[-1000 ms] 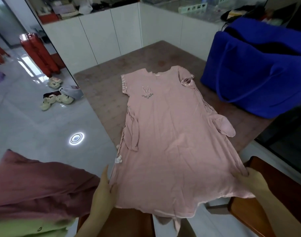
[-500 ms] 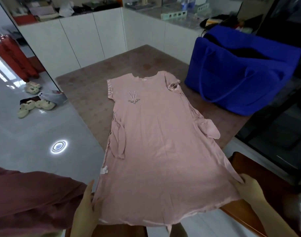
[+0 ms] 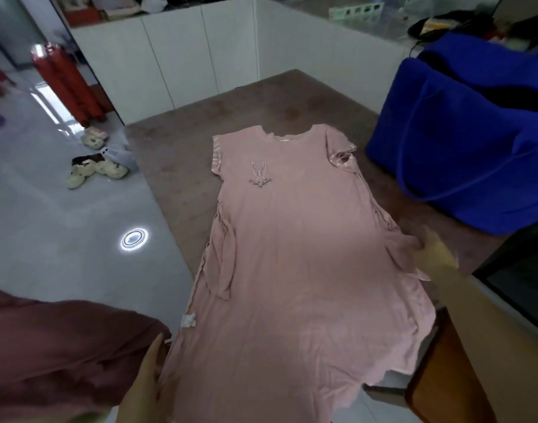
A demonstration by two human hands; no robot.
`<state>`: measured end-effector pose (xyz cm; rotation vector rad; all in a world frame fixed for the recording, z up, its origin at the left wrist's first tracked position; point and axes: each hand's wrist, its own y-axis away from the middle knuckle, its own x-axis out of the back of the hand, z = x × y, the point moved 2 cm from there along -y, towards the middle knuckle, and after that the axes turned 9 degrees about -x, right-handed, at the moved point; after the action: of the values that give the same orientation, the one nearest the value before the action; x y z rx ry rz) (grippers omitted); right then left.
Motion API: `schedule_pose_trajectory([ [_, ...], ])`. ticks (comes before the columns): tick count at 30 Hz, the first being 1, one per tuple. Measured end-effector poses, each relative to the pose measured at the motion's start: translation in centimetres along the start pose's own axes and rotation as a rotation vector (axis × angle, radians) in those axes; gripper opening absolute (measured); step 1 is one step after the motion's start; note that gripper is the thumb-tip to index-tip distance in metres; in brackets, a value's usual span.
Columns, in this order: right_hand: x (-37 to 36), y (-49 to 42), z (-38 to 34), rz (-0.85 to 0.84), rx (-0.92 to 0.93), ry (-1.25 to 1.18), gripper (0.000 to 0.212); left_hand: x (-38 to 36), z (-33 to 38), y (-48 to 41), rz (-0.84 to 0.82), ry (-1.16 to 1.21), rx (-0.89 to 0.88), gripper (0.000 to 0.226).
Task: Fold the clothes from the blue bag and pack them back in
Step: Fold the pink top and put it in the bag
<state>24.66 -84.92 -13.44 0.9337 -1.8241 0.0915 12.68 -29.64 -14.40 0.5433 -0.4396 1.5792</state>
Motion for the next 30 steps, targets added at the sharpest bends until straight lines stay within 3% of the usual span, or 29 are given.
schedule_pose_trajectory([
  [2, -0.1, -1.1, -0.1, -0.011, -0.023, 0.063, 0.060, 0.4, 0.2, 0.4, -0.028, -0.107, -0.021, 0.106],
  [6, 1.1, 1.0, -1.0, 0.100, 0.043, -0.006, 0.050, 0.6, 0.0, 0.8, -0.081, -0.164, -0.033, 0.083],
  [10, 1.2, 6.1, -3.2, 0.219, 0.380, -0.098, 0.038, 0.3, 0.2, 0.7, -0.127, -0.140, -0.016, 0.067],
  [12, -0.5, 7.9, -3.7, 0.114, 0.565, -0.015, 0.037, 0.3, 0.2, 0.5, -0.137, -0.123, -0.021, 0.065],
  [14, -2.4, 9.4, -3.3, -0.177, 0.569, 0.181, 0.041, 0.3, 0.2, 0.4, -0.146, -0.116, -0.030, 0.065],
  [15, -3.0, 10.1, -2.8, -0.246, 0.566, 0.231, 0.039, 0.3, 0.2, 0.3, -0.148, -0.118, -0.040, 0.065],
  [18, -2.9, 11.0, -1.2, 0.071, 0.681, 0.189, 0.032, 0.5, 0.2, 0.2, -0.148, -0.127, -0.052, 0.068],
  [20, -3.2, 11.4, 0.3, -0.011, 0.643, 0.349, 0.049, 0.5, 0.2, 0.2, -0.160, -0.126, -0.047, 0.069],
  [22, -3.8, 11.7, 2.9, -0.107, 0.567, 0.422, 0.049, 0.5, 0.3, 0.3, -0.170, -0.113, -0.049, 0.067],
  [24, -3.0, 12.4, 5.3, 0.047, 0.474, 0.196, 0.043, 0.6, 0.4, 0.5, -0.170, -0.102, -0.039, 0.065],
  [26, -2.0, 12.7, 7.9, 0.182, 0.173, -0.062, 0.052, 0.6, 0.4, 0.7, -0.164, -0.097, -0.022, 0.067],
  [28, -1.6, 12.7, 9.7, 0.059, -0.127, -0.239, 0.079, 0.6, 0.4, 0.9, -0.167, -0.110, -0.024, 0.071],
  [30, -2.1, 12.8, 10.3, -0.073, -0.176, -0.406, 0.093, 0.5, 0.3, 1.0, -0.169, -0.133, -0.038, 0.073],
])
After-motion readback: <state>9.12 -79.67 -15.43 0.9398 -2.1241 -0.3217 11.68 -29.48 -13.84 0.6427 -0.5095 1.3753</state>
